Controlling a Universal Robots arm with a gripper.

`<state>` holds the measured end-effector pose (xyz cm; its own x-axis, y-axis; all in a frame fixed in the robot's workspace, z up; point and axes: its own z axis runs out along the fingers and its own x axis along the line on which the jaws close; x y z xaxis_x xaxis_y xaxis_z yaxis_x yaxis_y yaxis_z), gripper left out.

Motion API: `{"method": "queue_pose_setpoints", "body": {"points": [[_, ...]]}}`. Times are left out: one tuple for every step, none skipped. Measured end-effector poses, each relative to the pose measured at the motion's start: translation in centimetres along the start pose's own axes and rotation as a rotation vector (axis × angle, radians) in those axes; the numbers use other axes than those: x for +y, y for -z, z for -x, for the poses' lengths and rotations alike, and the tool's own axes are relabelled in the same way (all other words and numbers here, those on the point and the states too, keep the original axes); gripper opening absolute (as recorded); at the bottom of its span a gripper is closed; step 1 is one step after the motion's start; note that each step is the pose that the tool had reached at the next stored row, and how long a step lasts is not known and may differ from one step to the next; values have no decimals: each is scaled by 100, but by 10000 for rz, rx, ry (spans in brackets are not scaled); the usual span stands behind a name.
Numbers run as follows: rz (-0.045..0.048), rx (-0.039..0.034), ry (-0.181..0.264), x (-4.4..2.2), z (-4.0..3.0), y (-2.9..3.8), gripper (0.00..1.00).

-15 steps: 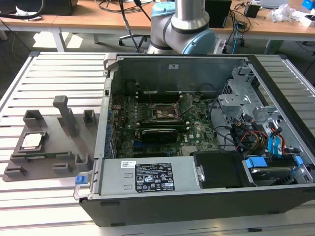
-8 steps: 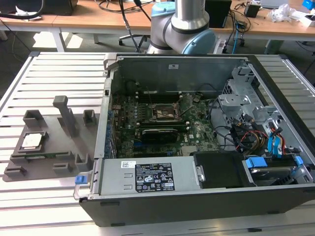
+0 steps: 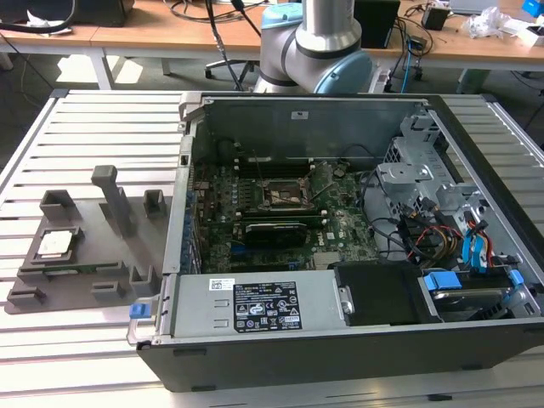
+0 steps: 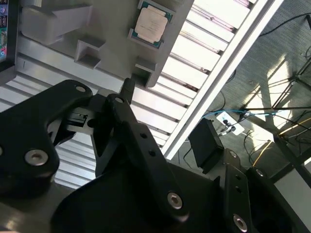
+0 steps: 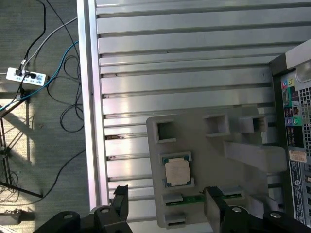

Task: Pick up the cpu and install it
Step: 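Pick up the cpu and move it towards the insertion slot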

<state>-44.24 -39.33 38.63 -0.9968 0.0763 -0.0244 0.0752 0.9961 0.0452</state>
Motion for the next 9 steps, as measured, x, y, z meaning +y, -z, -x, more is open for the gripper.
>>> {"method": "queue_pose_setpoints", "body": {"points": [[0, 0, 0, 0, 0, 0, 72], [-2, 0, 0, 0, 0, 0, 72], [-1, -3, 1, 0, 3, -5, 72], [-4, 3, 2, 0, 16, -9, 72], [-3, 1, 1, 1, 27, -23, 72], [-6, 3, 1, 1, 35, -37, 72], [-12, 5, 0, 1, 46, -64, 72], [-13, 5, -1, 1, 51, -86, 72], [-14, 5, -1, 1, 54, -100, 72]]}}
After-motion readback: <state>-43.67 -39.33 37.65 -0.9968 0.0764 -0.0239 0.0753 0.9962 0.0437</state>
